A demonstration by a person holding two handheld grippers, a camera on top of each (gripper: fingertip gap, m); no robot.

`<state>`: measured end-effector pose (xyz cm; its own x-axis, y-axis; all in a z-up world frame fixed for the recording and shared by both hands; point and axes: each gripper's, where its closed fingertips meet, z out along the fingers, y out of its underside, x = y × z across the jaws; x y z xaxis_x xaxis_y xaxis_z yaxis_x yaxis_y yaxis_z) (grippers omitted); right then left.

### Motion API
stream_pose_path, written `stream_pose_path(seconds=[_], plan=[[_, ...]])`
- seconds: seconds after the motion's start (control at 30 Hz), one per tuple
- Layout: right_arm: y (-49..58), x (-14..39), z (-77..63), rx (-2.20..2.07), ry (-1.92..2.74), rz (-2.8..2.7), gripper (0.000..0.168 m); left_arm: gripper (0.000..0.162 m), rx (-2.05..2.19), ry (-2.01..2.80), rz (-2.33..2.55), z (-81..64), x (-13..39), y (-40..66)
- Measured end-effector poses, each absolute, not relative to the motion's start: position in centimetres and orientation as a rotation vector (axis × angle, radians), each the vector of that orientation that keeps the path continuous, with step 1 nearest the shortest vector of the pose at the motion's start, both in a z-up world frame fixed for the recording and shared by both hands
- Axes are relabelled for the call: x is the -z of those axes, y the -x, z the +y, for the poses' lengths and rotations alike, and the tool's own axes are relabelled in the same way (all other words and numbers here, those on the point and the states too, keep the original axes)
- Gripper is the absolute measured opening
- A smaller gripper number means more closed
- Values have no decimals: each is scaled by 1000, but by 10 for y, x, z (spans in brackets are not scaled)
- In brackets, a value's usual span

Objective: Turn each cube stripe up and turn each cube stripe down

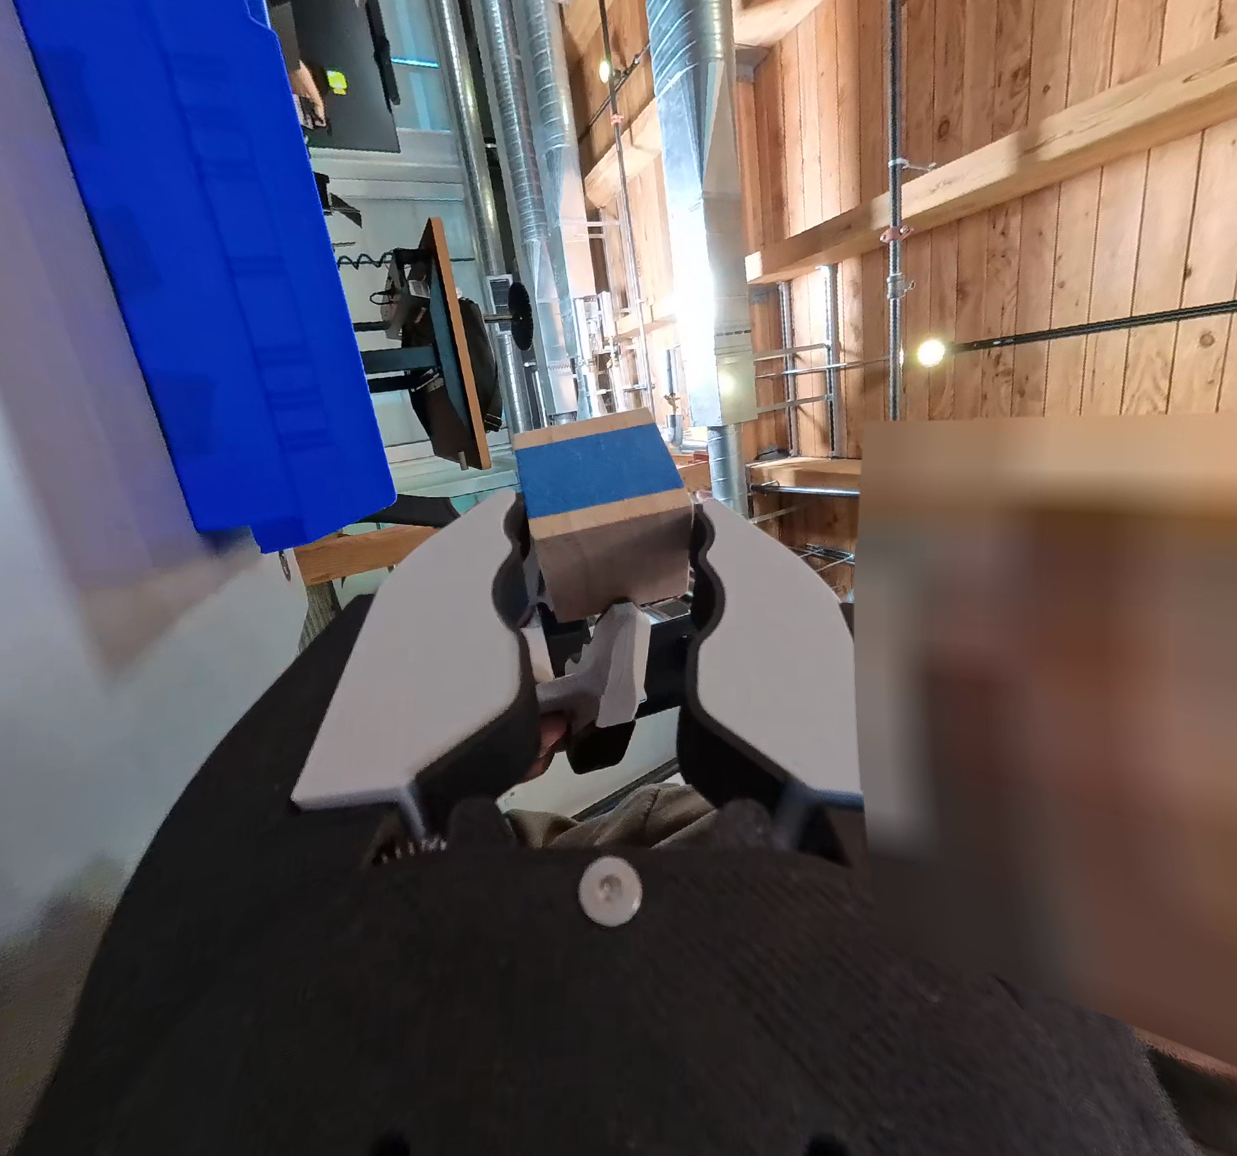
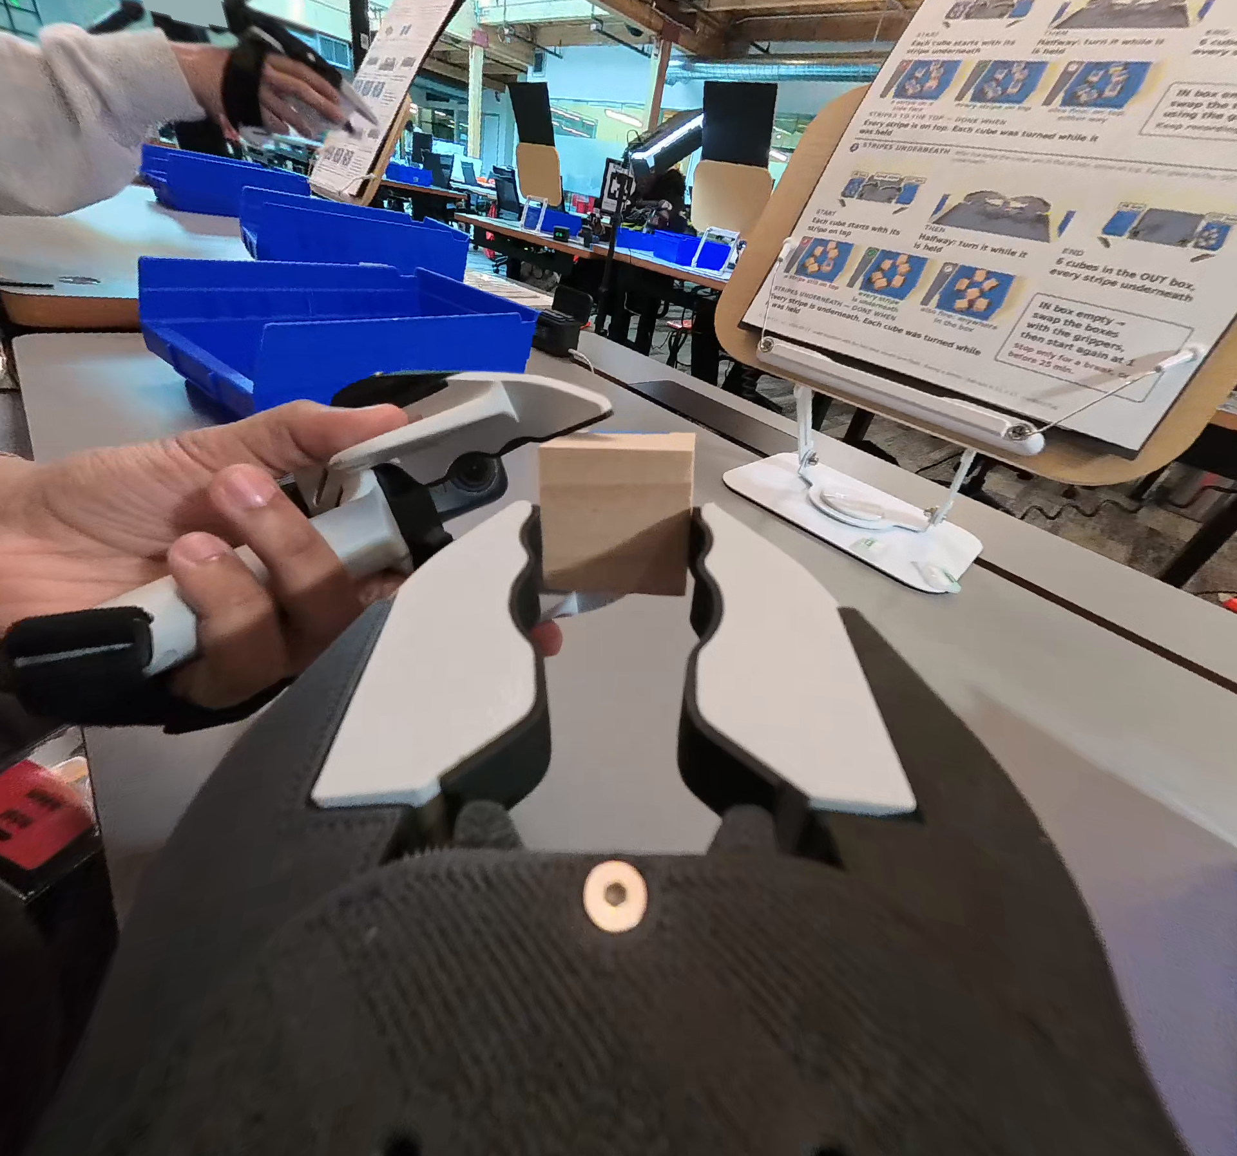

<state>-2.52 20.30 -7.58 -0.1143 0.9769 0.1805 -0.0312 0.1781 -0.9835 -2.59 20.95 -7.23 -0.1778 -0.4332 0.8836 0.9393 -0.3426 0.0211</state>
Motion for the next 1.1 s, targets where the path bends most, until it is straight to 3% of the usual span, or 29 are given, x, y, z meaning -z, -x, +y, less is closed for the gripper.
stream_pose_path(seconds=[0.3, 0.53, 0.7, 0.83, 1.1], plan=[[19, 59, 218, -1167, 1021, -1302, 43, 47, 1741, 1059, -713, 207, 75, 28], [-33, 26, 340, -922, 1217, -1005, 43, 39, 1769, 1165, -664, 199, 82, 15], [-107, 86, 464, -493, 1700, -922, 43, 39, 1716, 1253, -579, 184, 83, 3], [-132, 145, 486, -568, 2079, -898, 43, 37, 1685, 1340, -483, 177, 85, -7], [-156, 180, 502, -353, 2256, -971, 43, 37, 1556, 1552, -283, 173, 96, -32]])
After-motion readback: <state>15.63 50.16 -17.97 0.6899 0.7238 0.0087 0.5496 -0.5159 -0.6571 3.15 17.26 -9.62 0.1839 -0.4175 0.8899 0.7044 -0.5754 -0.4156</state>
